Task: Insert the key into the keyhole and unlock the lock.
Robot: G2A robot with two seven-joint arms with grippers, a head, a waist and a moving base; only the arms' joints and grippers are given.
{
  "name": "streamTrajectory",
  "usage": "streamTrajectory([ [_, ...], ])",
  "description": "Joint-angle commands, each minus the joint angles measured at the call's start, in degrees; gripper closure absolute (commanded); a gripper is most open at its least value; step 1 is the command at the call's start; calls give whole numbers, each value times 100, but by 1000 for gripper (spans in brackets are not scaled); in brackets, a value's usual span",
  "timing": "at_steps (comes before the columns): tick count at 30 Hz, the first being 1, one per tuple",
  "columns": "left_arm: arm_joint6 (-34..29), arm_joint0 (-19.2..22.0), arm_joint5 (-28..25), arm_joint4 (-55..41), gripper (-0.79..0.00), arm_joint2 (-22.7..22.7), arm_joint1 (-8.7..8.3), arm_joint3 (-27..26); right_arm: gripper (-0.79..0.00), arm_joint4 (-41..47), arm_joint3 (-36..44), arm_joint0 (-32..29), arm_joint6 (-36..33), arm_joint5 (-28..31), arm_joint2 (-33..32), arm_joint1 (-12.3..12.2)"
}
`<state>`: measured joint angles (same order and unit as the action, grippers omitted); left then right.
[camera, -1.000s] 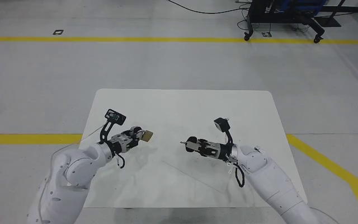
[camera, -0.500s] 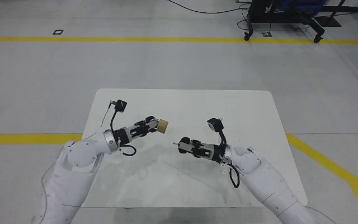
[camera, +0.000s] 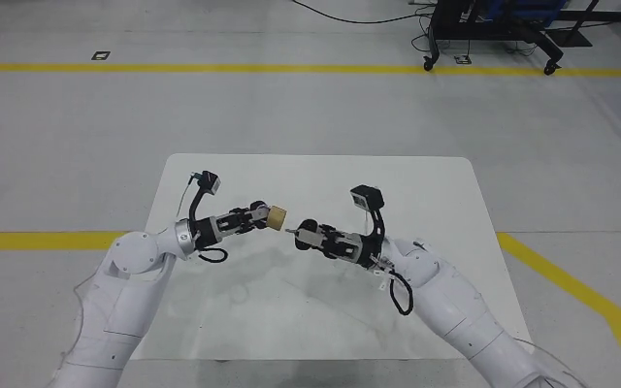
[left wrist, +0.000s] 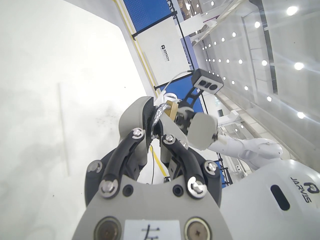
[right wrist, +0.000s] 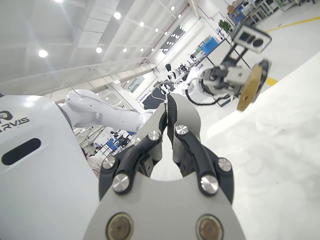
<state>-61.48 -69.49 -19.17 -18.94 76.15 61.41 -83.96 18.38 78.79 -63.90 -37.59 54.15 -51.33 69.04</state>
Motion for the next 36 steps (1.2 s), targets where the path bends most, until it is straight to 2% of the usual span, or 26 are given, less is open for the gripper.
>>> streamTrajectory([
  [1, -220, -64, 26, -17, 0, 22, -23, -78, 0, -136, -130, 98, 152, 17, -32, 24],
  [8, -369, -139, 345, 90, 0, -28, -62, -480, 0, -362, -935, 608, 541, -87, 250, 231],
  [14, -182, 4, 610, 360, 0, -143, -67, -534, 0, -303, -1223, 769, 408, -43, 577, 372],
  [20, 168, 67, 825, 618, 0, -152, -74, -615, 0, 112, -1113, 567, 292, 272, 404, 314],
  [27, 189, 52, 838, 617, 0, -161, -73, -616, 0, 170, -1088, 528, 298, 309, 356, 300],
  [28, 269, 9, 983, 577, 0, -183, -68, -578, 0, 170, -1088, 528, 298, 309, 356, 300],
  [30, 515, 32, 1727, 389, 0, -244, -48, -531, 0, 170, -1088, 528, 298, 309, 356, 300],
  [32, 704, 117, 2339, -6, 0, -287, -13, -438, 0, 134, -981, 421, 443, 35, 316, 293],
  [36, 866, 394, 2940, -249, 0, -443, 35, -176, 0, 120, -656, 132, 565, -387, 120, 222],
])
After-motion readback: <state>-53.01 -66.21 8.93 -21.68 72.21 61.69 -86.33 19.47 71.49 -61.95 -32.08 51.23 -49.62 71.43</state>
